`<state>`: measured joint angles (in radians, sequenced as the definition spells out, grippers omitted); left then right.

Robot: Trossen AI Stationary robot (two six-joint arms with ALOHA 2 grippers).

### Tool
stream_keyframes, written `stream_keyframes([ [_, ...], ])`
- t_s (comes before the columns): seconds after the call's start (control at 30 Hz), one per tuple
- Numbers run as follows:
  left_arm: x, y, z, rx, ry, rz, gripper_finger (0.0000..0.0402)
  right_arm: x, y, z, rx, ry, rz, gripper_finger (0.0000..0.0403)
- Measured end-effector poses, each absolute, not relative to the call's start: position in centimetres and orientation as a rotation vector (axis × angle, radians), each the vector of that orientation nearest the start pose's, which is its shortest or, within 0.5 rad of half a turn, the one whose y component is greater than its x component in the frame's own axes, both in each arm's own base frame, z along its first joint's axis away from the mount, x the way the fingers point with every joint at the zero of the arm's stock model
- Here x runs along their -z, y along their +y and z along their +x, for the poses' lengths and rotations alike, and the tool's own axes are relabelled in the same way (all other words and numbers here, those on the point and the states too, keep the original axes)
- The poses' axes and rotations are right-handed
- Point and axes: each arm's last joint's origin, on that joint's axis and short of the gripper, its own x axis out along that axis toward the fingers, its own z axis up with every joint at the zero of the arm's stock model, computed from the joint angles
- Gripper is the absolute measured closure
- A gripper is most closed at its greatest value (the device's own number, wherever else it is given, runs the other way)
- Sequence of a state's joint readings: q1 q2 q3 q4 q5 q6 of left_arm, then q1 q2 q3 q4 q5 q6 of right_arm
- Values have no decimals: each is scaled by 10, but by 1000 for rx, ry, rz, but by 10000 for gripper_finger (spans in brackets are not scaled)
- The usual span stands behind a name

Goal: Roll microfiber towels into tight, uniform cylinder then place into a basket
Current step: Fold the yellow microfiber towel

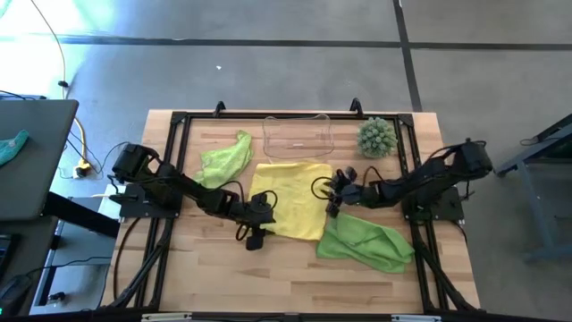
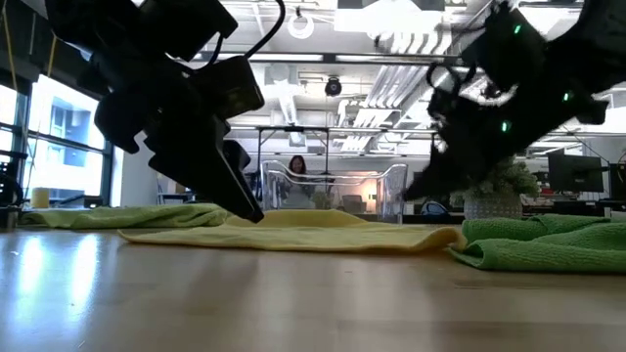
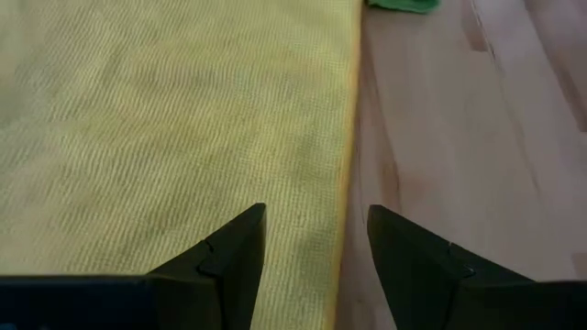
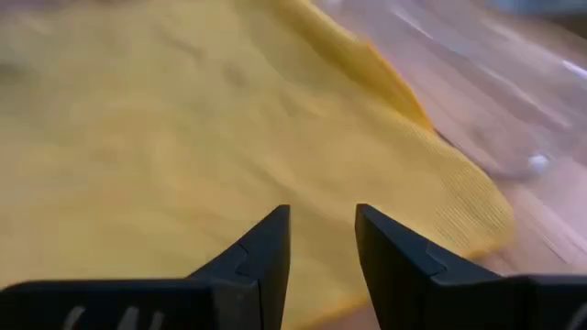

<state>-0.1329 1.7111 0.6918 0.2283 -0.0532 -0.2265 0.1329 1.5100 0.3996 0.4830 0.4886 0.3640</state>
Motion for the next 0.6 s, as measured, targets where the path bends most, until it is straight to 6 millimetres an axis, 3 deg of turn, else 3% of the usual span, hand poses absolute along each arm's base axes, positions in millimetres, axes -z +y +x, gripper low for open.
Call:
stream_keyframes([
  [0.2, -117, -36, 300, -28, 814, -8, 220, -137, 44, 242, 291, 410, 349, 284],
  [0.43, -111, -29, 293, -103, 914, 41, 220, -119, 94, 228, 138, 539, 526, 284],
  [0.6, -111, -29, 292, -107, 925, 42, 220, -105, 115, 211, 109, 696, 577, 284],
])
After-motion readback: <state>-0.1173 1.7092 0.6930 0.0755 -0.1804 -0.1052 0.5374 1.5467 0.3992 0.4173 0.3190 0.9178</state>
